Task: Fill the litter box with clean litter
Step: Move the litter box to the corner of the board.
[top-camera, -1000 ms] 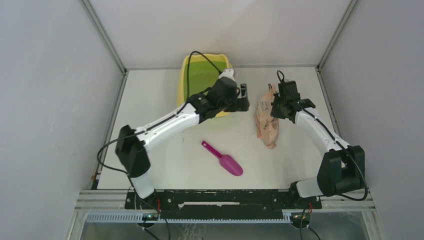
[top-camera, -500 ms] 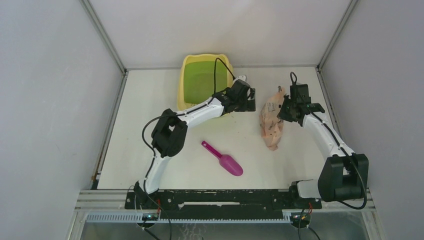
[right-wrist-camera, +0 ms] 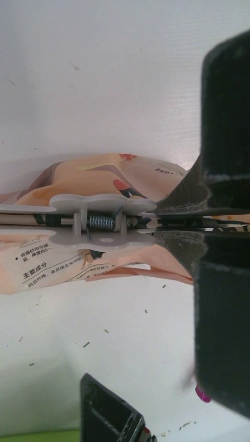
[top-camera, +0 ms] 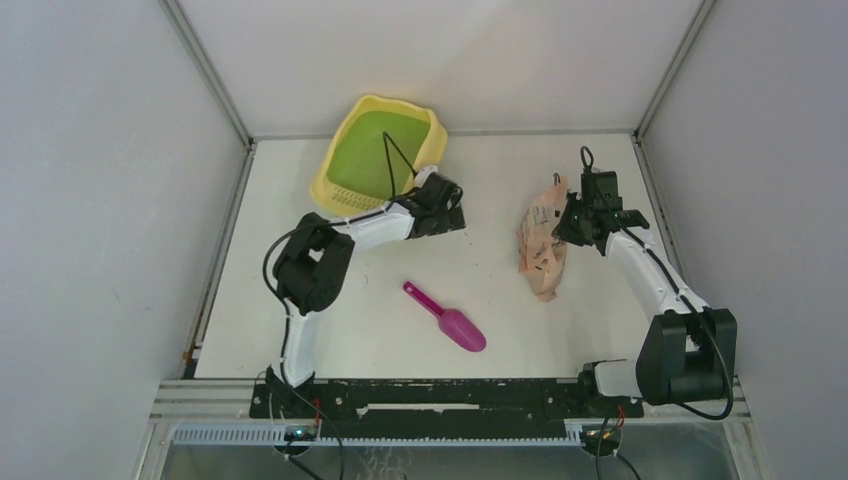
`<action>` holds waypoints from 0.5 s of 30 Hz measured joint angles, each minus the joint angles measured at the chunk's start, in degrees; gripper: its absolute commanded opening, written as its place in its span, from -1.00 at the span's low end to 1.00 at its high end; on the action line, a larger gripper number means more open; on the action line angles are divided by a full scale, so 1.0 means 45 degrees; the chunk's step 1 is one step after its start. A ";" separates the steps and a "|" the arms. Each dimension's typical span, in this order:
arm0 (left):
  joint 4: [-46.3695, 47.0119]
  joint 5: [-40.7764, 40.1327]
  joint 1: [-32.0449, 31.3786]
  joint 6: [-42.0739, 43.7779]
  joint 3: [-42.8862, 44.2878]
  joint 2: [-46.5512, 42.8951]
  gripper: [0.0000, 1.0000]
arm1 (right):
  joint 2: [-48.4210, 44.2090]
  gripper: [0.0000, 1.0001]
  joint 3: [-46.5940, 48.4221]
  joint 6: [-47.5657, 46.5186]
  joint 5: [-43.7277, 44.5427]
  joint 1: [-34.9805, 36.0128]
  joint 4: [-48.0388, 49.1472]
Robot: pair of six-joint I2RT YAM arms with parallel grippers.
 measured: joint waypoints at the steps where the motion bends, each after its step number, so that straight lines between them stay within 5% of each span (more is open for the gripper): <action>1: 0.0010 -0.0087 0.0087 -0.0097 -0.0544 -0.0257 0.80 | 0.0000 -1.00 -0.0010 0.0000 -0.0029 -0.0005 0.0019; 15: 0.0986 -0.0908 0.2880 -0.0729 -0.5119 -0.3123 0.82 | 0.0000 -1.00 -0.0087 0.0000 -0.0175 0.0078 0.0141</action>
